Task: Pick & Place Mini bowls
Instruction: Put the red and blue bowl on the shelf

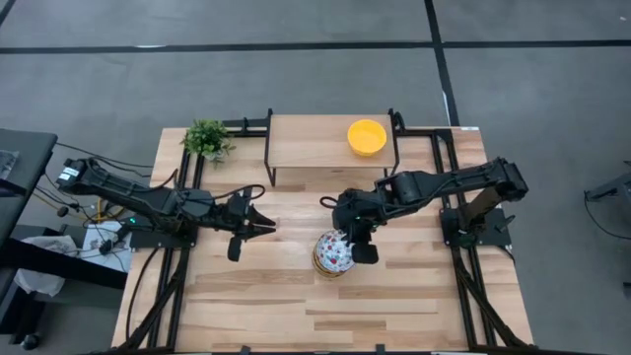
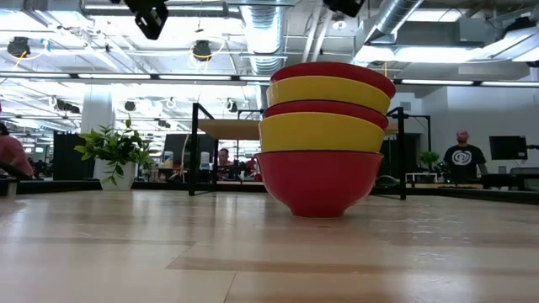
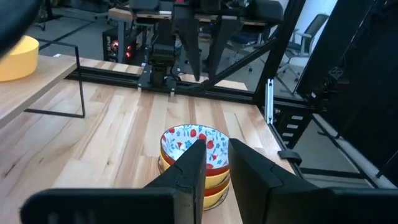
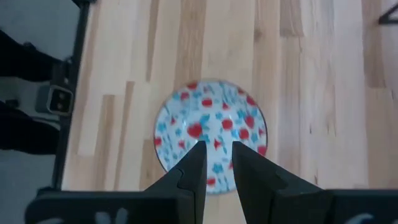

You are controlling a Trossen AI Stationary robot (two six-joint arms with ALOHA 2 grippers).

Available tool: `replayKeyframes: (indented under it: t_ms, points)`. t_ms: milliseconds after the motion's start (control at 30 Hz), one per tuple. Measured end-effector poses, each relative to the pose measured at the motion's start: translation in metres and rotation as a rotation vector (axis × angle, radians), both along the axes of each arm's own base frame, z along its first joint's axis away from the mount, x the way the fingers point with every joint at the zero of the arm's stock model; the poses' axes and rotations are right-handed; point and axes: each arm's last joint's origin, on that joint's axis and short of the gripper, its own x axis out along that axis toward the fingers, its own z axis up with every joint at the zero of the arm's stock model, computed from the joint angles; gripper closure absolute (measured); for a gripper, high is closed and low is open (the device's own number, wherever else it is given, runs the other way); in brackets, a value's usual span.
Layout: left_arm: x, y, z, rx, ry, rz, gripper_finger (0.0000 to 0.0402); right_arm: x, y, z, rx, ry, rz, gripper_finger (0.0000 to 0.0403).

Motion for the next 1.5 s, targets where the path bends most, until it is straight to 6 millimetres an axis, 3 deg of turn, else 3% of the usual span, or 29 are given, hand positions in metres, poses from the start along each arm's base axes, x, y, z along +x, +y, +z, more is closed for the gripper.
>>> replayKeyframes:
  t_ms: [233, 667, 900, 1167, 1500]
  points:
    - [0.035, 0.004, 0.004, 0.025, 0.056, 0.018, 0.0334, -0.022, -0.005, -0.015, 0.008, 0.008, -0.024, 0.0339]
    - [0.090, 0.036, 0.005, 0.010, 0.120, 0.113, 0.0334, -0.114, -0.034, -0.045, -0.096, -0.158, -0.192, 0.0339]
    - [0.124, 0.034, 0.000, -0.021, 0.159, 0.125, 0.0334, -0.139, -0.048, -0.044, -0.120, -0.237, -0.366, 0.0339]
    - [0.129, 0.033, -0.006, -0.027, 0.258, 0.128, 0.0334, -0.136, -0.045, -0.039, -0.056, -0.313, -0.515, 0.0339]
    - [0.096, 0.016, 0.007, -0.026, 0.333, 0.018, 0.0334, -0.090, -0.028, -0.060, -0.002, -0.325, -0.478, 0.0339]
